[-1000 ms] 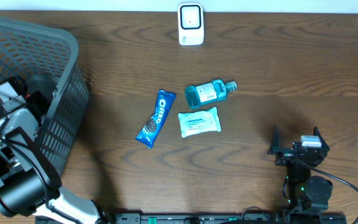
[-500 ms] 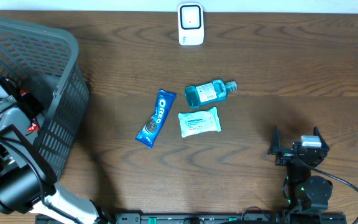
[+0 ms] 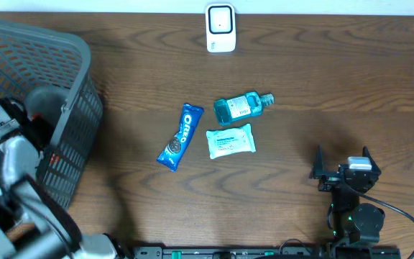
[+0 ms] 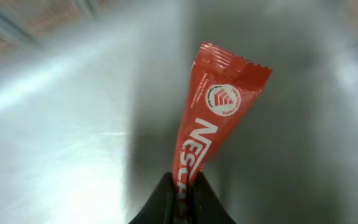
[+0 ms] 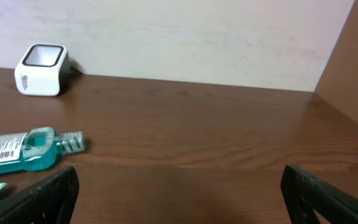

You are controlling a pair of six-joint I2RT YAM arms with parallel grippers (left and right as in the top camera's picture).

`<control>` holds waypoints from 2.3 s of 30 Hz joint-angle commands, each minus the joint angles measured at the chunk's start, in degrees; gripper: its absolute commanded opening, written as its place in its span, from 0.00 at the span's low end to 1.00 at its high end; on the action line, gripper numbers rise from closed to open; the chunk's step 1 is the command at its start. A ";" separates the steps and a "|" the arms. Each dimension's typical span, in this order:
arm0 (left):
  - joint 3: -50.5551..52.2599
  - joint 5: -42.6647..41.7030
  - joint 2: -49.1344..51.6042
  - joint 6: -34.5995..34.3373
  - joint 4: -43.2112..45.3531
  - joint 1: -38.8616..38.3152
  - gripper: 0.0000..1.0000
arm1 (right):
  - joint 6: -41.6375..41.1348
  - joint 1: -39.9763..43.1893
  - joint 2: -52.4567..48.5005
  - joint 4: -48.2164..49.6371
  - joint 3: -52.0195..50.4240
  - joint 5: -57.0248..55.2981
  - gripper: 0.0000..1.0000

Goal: Scan the item barcode
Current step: 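Reach into the basket and grasp the red Nescafe stick with left gripper, then carry the Nescafe stick out toward the items near the scanner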

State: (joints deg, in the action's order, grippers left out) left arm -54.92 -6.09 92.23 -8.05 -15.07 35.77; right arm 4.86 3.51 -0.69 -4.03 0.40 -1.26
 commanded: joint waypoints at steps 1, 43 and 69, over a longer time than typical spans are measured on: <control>-0.94 -0.85 -12.33 -2.21 -0.33 -0.17 0.07 | 0.35 -0.50 0.31 -0.20 -0.07 -0.11 0.99; -0.81 -15.37 -4.76 -12.37 12.74 -70.66 0.07 | 0.35 -0.50 0.31 -0.22 -0.07 -0.11 0.99; -0.87 -9.27 16.52 -11.06 29.27 -83.84 0.56 | 0.35 -0.50 0.31 -0.20 -0.07 -0.11 0.99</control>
State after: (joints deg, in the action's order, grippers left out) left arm -55.16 -16.34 108.64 -19.88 14.35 -48.03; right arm 4.86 3.51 -0.69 -4.03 0.40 -1.23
